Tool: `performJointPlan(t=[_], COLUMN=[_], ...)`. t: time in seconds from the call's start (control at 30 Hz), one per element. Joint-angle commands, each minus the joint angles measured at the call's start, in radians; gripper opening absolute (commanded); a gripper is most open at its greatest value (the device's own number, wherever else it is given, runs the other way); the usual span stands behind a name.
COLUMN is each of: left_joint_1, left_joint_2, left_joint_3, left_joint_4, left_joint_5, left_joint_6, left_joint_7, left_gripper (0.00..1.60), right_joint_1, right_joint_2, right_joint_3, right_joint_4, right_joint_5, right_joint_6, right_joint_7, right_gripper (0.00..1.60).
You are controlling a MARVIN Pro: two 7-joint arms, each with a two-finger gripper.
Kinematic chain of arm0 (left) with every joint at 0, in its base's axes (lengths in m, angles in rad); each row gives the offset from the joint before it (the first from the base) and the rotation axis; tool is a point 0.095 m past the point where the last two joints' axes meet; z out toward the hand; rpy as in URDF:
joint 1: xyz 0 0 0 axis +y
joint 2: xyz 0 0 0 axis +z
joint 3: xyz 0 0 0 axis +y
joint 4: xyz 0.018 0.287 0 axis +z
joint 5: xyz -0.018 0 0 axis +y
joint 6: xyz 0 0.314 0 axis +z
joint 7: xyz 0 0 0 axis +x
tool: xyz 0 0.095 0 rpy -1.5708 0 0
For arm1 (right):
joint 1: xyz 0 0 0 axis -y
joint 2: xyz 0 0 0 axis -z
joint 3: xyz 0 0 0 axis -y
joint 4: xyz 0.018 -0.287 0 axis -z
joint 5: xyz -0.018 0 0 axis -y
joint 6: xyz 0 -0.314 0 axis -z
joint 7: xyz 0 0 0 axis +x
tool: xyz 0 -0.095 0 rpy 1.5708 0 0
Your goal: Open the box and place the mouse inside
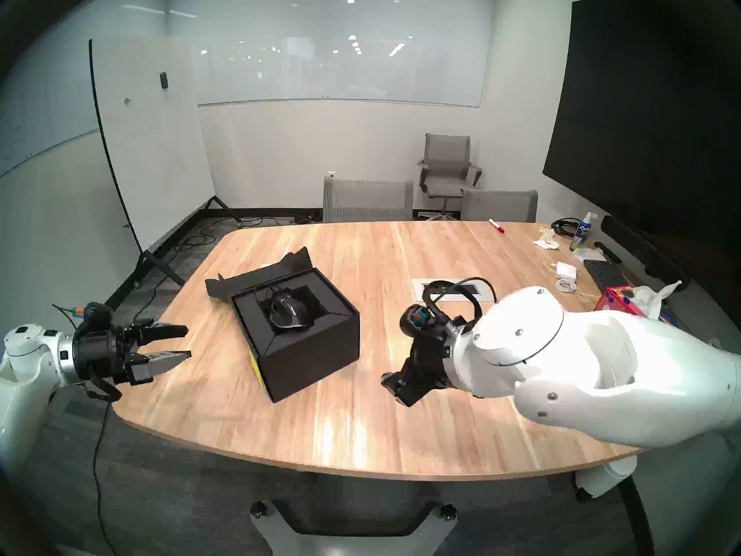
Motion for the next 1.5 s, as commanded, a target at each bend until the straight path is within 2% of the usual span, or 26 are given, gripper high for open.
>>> performJointPlan(t=[0.0, 0.23, 0.63, 1.0, 1.47], left_joint_1=[-0.004, -0.005, -0.008, -0.01, -0.012], left_joint_2=[0.002, 0.001, -0.002, -0.004, -0.007], left_joint_3=[-0.007, -0.006, -0.006, -0.006, -0.008], left_joint_4=[-0.004, -0.004, -0.004, -0.003, -0.004], left_joint_5=[-0.002, 0.0, 0.004, 0.007, 0.01], left_joint_6=[-0.001, 0.0, 0.002, 0.003, 0.005], left_joint_7=[-0.002, -0.002, -0.004, -0.006, -0.009], left_gripper=[1.6, 1.6, 1.6, 1.6, 1.6], right_joint_1=[-0.031, -0.068, -0.152, -0.189, -0.238], right_joint_2=[0.1, 0.133, 0.163, 0.176, 0.185], right_joint_3=[0.009, -0.003, -0.091, -0.149, -0.211], right_joint_4=[-0.012, -0.012, -0.012, -0.012, -0.012], right_joint_5=[-0.017, -0.044, -0.135, -0.272, -0.487], right_joint_6=[-0.087, -0.188, -0.369, -0.542, -0.768], right_joint_7=[-0.01, -0.002, 0.059, 0.125, 0.182], right_gripper=[1.6, 1.6, 1.6, 1.6, 1.6])
